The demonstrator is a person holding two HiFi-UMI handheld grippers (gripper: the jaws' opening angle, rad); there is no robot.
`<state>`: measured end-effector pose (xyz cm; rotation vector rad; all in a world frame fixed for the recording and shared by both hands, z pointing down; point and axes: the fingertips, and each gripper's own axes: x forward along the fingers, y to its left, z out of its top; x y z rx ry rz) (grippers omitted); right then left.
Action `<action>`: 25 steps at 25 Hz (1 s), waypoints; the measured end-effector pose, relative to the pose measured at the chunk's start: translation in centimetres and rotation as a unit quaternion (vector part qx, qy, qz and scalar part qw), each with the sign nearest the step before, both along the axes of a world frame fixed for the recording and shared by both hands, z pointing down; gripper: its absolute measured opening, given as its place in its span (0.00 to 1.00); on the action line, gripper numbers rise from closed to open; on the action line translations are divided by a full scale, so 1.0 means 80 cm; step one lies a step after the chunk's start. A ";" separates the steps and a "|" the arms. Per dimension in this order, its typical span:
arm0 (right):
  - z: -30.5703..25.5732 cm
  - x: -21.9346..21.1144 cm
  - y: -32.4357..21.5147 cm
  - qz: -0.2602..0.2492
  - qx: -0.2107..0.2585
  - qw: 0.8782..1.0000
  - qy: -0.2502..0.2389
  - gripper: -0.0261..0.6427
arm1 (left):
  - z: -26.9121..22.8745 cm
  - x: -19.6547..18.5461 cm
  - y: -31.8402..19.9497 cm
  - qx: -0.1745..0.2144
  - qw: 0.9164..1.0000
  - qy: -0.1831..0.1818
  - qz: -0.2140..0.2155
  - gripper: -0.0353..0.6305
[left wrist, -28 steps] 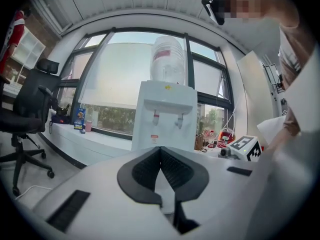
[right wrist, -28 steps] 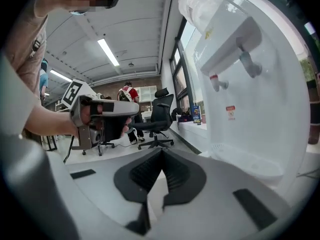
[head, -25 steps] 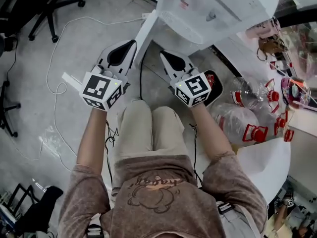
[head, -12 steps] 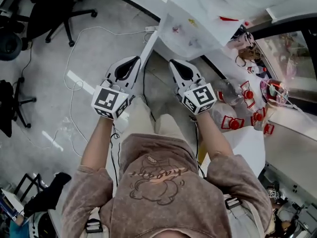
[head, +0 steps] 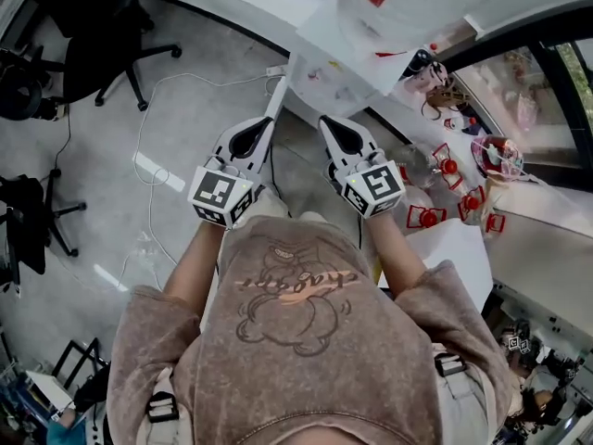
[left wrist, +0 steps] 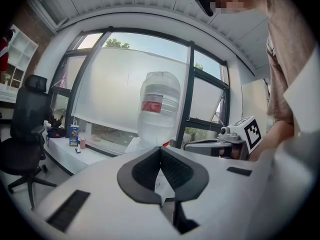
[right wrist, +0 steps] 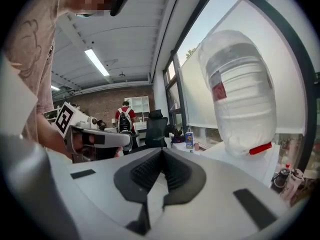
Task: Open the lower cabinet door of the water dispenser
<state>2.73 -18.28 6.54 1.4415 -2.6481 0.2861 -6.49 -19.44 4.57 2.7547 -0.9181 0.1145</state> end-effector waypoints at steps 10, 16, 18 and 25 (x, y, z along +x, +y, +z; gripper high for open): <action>-0.034 0.019 -0.007 0.058 0.018 0.998 -0.017 0.05 | -0.027 0.006 -0.024 0.003 1.000 -0.006 0.024 0.07; -0.047 0.042 0.003 0.075 0.025 0.997 -0.017 0.05 | -0.039 0.014 -0.022 0.019 1.000 -0.015 0.017 0.07; -0.048 0.049 0.012 0.078 0.024 0.997 -0.016 0.05 | -0.040 0.019 -0.016 0.021 1.000 -0.015 0.013 0.07; -0.043 0.080 0.039 0.095 0.026 0.995 -0.017 0.05 | -0.035 0.046 0.007 0.035 0.999 -0.018 0.019 0.07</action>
